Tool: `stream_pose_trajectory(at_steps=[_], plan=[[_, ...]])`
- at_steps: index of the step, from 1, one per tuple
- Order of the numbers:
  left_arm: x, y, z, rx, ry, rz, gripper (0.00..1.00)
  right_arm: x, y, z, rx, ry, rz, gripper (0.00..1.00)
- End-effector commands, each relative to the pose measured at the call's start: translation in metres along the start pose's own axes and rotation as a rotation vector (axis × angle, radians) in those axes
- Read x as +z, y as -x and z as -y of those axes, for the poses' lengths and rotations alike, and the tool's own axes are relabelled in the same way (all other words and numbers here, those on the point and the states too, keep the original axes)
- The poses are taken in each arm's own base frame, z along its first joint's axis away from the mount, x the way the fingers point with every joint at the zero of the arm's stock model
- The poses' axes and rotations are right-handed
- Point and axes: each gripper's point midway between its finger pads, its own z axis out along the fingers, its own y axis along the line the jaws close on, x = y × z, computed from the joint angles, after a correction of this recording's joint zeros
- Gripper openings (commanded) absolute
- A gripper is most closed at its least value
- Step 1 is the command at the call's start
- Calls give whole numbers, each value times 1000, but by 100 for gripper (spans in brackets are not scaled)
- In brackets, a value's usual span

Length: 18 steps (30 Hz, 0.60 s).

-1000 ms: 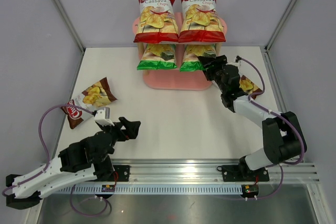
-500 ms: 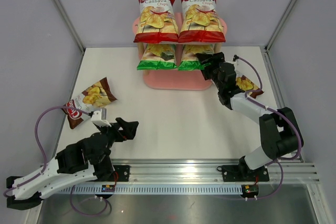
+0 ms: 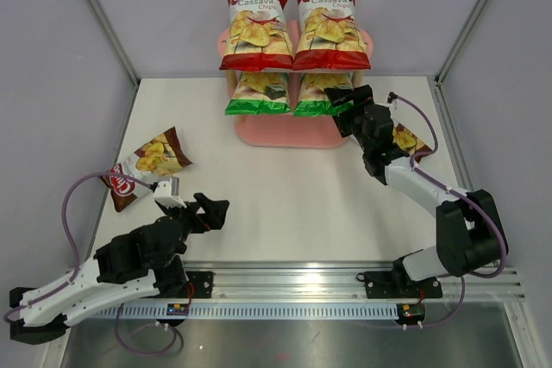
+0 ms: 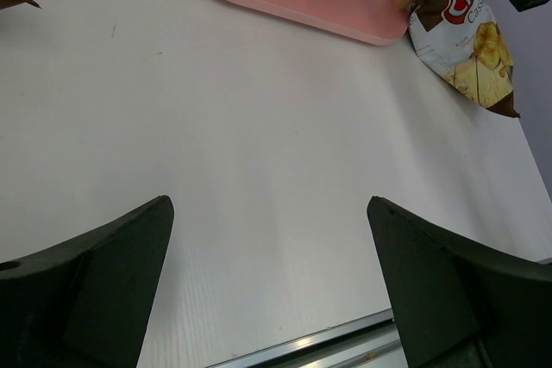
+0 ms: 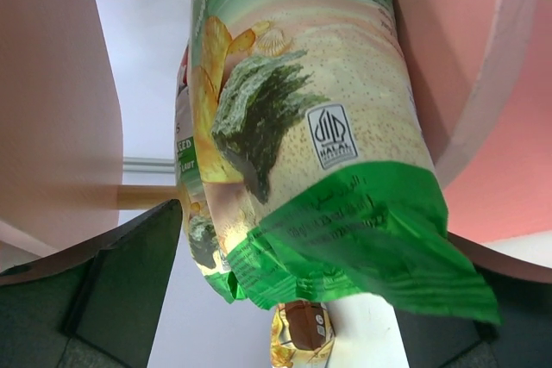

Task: Place and organize the chips bags onto the shelf

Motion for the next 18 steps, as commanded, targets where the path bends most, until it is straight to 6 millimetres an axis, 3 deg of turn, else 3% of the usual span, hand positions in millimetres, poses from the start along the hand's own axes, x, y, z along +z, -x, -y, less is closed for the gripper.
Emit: stream_pose_trajectory(at_steps=[1, 6, 12, 17, 18], plan=[[-1, 18, 6, -30, 22, 38, 99, -13, 7, -4, -27, -4, 34, 99], [5, 11, 5, 13, 73, 2, 99, -22, 8, 6, -49, -30, 35, 99], [9, 18, 5, 78, 147, -5, 99, -43, 15, 11, -111, -46, 47, 99], [25, 23, 11, 169, 187, -37, 99, -79, 23, 15, -262, -63, 48, 99], [30, 23, 14, 172, 186, -47, 99, -93, 27, 5, -283, -35, 56, 99]])
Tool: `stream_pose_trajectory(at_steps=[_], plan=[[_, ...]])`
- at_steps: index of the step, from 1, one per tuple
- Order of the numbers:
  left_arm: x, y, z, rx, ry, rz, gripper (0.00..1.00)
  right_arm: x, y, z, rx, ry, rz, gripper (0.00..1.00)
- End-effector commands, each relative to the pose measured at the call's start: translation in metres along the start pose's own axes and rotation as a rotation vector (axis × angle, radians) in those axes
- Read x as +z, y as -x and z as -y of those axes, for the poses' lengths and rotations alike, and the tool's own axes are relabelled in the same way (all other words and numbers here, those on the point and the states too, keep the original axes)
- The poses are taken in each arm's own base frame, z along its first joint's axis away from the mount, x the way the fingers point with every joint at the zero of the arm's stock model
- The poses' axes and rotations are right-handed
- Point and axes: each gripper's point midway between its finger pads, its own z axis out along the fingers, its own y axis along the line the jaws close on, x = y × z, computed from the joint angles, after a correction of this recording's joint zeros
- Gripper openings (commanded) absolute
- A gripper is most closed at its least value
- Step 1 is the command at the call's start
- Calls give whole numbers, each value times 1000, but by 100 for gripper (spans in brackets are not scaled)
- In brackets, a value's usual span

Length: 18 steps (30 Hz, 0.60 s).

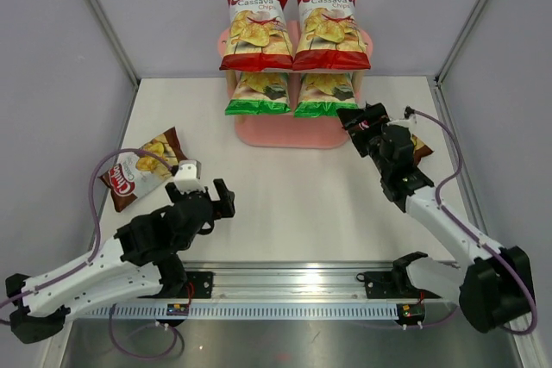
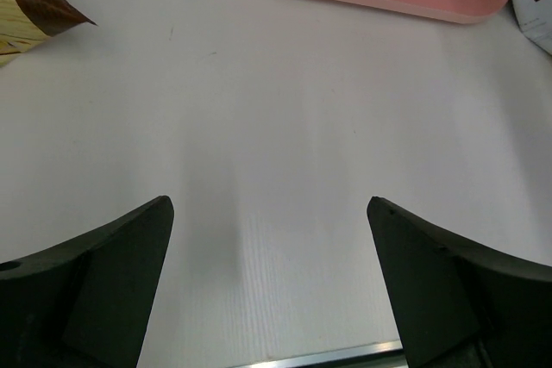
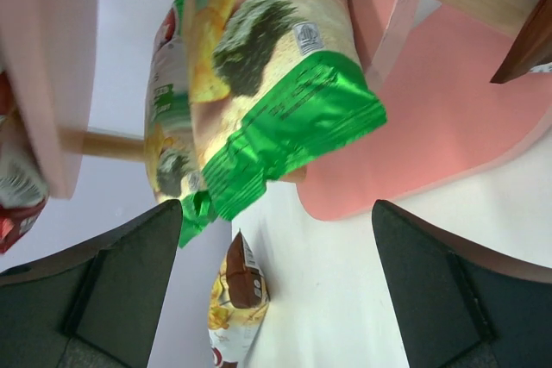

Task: Place and organize the chips bags onto the shelf

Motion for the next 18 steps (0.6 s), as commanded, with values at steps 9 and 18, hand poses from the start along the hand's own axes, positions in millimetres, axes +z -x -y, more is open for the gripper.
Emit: stream_pose_trajectory(at_steps=[9, 18], plan=[[77, 5, -6, -83, 75, -166, 99, -117, 22, 13, -345, 32, 27, 100], [82, 27, -98, -446, 438, -54, 99, -168, -5, 4, -456, 181, -136, 100]])
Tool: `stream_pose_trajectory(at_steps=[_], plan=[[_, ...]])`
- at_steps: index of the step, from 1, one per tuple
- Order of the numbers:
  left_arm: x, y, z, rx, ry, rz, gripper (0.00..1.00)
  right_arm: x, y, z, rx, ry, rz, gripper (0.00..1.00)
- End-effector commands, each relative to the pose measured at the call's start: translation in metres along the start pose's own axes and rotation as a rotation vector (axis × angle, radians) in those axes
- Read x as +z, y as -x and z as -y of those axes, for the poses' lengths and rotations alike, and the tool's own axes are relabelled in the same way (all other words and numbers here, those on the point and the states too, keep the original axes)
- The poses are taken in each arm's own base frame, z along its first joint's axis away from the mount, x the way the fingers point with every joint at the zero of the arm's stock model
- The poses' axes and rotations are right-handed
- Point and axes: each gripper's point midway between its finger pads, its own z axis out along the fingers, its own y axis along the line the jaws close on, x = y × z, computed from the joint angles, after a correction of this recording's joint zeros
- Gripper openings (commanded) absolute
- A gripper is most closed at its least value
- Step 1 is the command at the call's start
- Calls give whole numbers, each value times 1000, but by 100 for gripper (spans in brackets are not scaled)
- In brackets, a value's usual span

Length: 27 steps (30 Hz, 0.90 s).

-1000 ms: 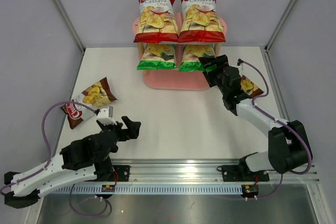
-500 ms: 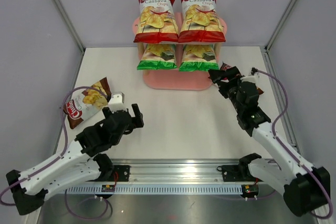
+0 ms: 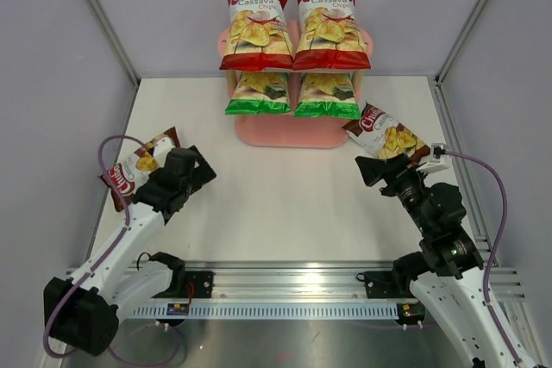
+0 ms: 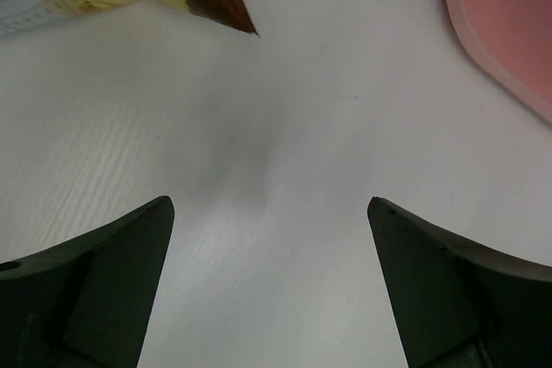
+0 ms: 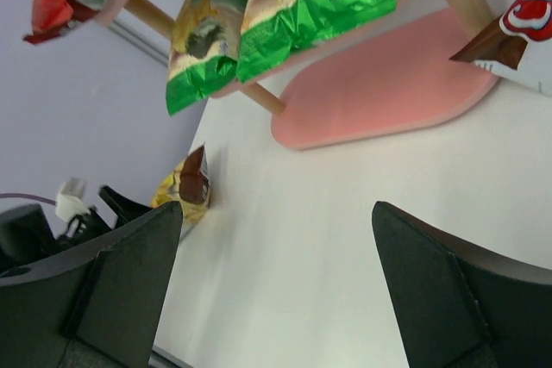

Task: Place and organize the chips bags onto the shelf

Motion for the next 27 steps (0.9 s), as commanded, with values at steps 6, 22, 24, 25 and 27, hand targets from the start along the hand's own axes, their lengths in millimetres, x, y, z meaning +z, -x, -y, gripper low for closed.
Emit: stream_pose_trajectory(at_steps=[6, 22, 24, 25, 27], plan=[[-10, 66, -77, -475, 141, 210, 99, -13, -38, -12, -61, 104, -210, 99], [35, 78, -157, -873, 138, 374, 99, -14, -69, -26, -10, 239, -341, 100], [34, 85, -163, -875, 148, 427, 99, -15, -70, -27, -5, 243, -348, 99], [36, 84, -165, -875, 146, 441, 99, -16, -70, -27, -4, 245, -350, 100], [39, 79, -170, -887, 160, 446, 99, -17, -70, -26, -8, 238, -356, 100]])
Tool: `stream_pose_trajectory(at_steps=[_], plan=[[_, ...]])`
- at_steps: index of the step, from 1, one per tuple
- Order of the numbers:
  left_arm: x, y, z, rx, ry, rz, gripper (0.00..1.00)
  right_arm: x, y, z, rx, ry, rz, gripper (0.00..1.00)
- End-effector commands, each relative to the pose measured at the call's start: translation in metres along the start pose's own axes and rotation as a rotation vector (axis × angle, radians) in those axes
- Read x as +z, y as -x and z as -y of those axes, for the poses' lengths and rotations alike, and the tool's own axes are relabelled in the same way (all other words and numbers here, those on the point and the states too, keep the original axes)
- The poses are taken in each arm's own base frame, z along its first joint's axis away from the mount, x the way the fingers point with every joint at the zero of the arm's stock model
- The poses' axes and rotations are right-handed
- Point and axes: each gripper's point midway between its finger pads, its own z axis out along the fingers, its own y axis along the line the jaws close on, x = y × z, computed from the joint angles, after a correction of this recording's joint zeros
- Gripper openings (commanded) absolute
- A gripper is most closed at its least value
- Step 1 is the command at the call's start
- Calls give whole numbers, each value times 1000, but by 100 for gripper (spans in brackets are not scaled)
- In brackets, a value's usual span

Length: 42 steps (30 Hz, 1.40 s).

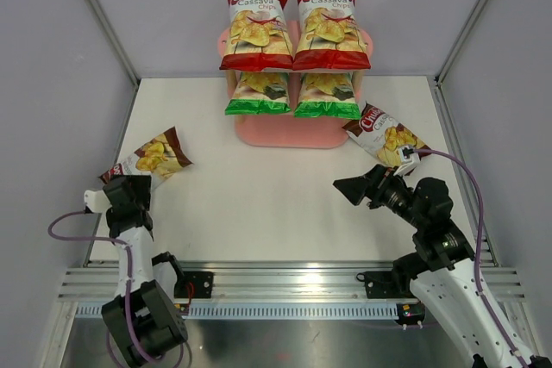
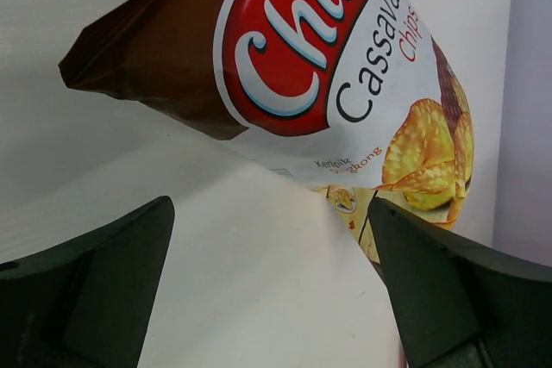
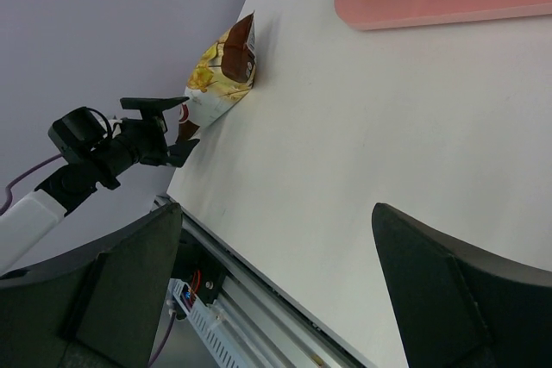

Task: Place and organize the chips bags onto the shelf

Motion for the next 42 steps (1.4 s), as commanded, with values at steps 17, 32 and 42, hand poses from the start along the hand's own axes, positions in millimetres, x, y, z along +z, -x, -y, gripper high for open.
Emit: stream_pose_trajectory(at_steps=[17, 32, 42], plan=[[55, 30, 20, -73, -60, 122, 99, 12, 11, -3, 20, 12, 28, 99], [69, 27, 19, -71, -30, 101, 45, 21, 19, 2, 29, -7, 60, 99], [57, 8, 37, -15, -128, -9, 14, 21, 20, 6, 24, -22, 67, 99]])
